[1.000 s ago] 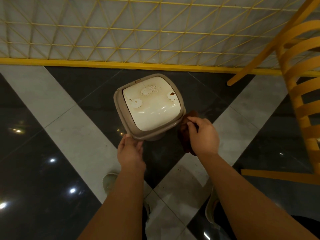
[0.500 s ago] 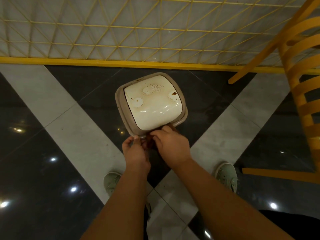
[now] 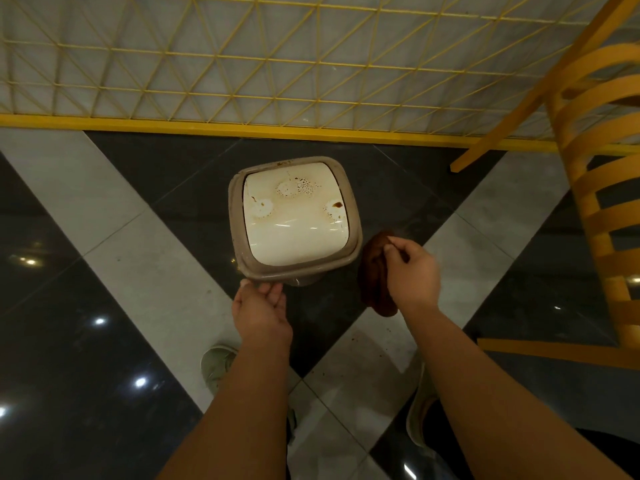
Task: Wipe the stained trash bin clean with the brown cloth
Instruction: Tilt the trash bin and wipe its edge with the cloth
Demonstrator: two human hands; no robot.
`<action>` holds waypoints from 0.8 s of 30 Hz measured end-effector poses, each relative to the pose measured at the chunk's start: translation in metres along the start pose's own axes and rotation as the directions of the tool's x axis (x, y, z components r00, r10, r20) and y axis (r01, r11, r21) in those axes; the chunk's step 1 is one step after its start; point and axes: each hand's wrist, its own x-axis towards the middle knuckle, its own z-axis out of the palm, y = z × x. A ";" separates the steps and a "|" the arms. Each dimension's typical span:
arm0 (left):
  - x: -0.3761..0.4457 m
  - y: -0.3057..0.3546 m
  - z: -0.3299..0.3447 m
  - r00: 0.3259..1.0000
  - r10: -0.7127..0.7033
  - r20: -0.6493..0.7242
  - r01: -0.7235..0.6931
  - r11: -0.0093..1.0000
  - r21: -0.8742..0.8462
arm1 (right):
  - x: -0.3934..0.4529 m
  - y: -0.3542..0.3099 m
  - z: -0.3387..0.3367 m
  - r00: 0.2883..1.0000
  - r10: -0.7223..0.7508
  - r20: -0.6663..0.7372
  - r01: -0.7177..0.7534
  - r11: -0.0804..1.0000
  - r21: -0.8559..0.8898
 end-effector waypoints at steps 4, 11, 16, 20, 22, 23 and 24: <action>-0.013 -0.019 0.011 0.988 -0.082 0.130 0.075 0.996 0.057 | -0.020 0.007 0.011 0.995 -0.097 0.013 0.097 0.995 -0.031; -0.011 -0.021 0.017 0.984 -0.042 0.171 0.028 0.996 0.084 | -0.028 -0.002 0.022 0.937 -0.348 0.035 0.346 0.903 -0.254; -0.016 -0.025 0.018 0.985 -0.013 0.172 -0.006 0.994 0.109 | -0.051 0.004 0.040 0.823 -0.511 0.249 0.568 0.743 -0.354; -0.015 -0.023 0.016 0.987 -0.016 0.159 -0.007 0.990 0.138 | -0.023 0.013 0.017 0.996 -0.086 -0.032 0.081 0.984 -0.156; -0.011 -0.017 0.014 0.990 -0.009 0.139 -0.012 0.989 0.147 | -0.011 0.018 0.003 0.996 0.040 -0.076 -0.043 0.999 -0.028; -0.009 -0.014 0.013 0.992 -0.010 0.126 -0.008 0.990 0.142 | -0.009 0.017 -0.001 0.998 0.045 -0.035 -0.045 0.999 -0.005; -0.008 -0.012 0.013 0.994 -0.013 0.110 -0.001 0.992 0.128 | -0.008 0.016 -0.002 0.999 0.054 0.005 -0.054 0.997 0.049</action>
